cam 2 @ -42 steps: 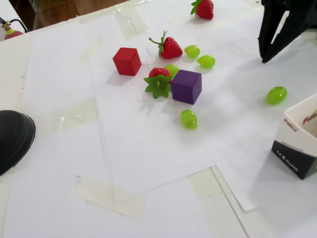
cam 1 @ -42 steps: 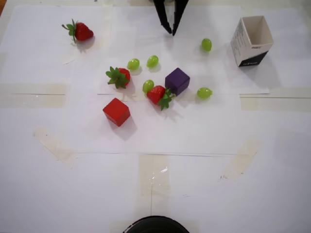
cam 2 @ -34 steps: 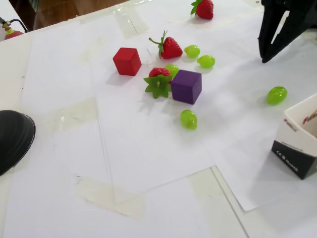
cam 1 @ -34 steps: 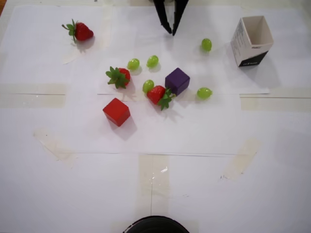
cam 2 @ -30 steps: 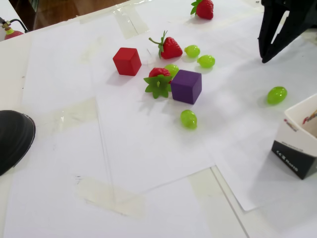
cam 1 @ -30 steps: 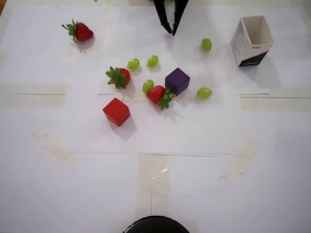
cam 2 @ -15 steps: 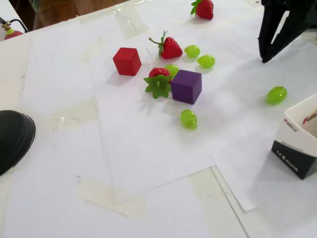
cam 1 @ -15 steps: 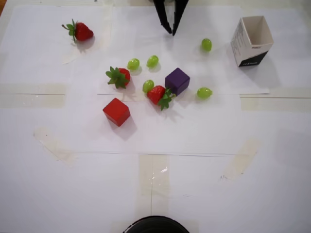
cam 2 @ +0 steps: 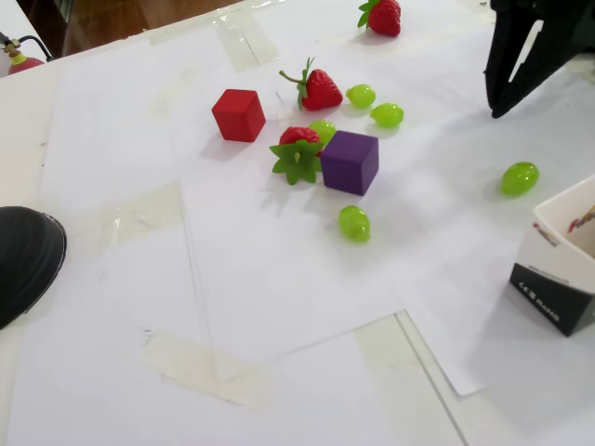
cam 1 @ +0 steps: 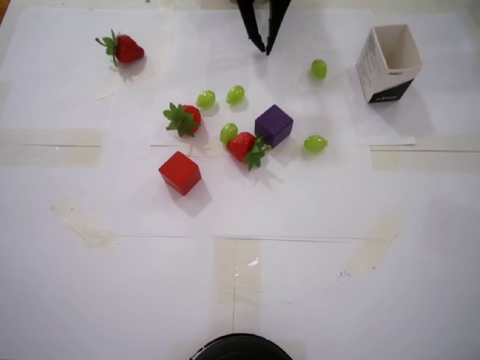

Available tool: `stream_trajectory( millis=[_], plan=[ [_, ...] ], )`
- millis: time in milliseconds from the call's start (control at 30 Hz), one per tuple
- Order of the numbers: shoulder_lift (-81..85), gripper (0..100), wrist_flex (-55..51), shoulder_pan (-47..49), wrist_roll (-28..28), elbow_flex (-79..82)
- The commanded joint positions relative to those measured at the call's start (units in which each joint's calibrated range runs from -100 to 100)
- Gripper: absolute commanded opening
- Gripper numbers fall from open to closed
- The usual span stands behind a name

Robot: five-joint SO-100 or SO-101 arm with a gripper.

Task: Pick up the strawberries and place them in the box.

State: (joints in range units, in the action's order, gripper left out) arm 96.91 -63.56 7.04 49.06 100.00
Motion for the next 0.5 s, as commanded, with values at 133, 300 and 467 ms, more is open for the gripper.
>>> stream_trajectory(
  millis=[133, 300, 467],
  plan=[
    [0.7, 0, -0.2, -2.2, 1.6, 0.0],
    [-1.0, 0, -0.4, -3.9, 2.6, -2.9],
    [-13.7, 0, -6.7, -7.2, 1.6, -21.0]
  ],
)
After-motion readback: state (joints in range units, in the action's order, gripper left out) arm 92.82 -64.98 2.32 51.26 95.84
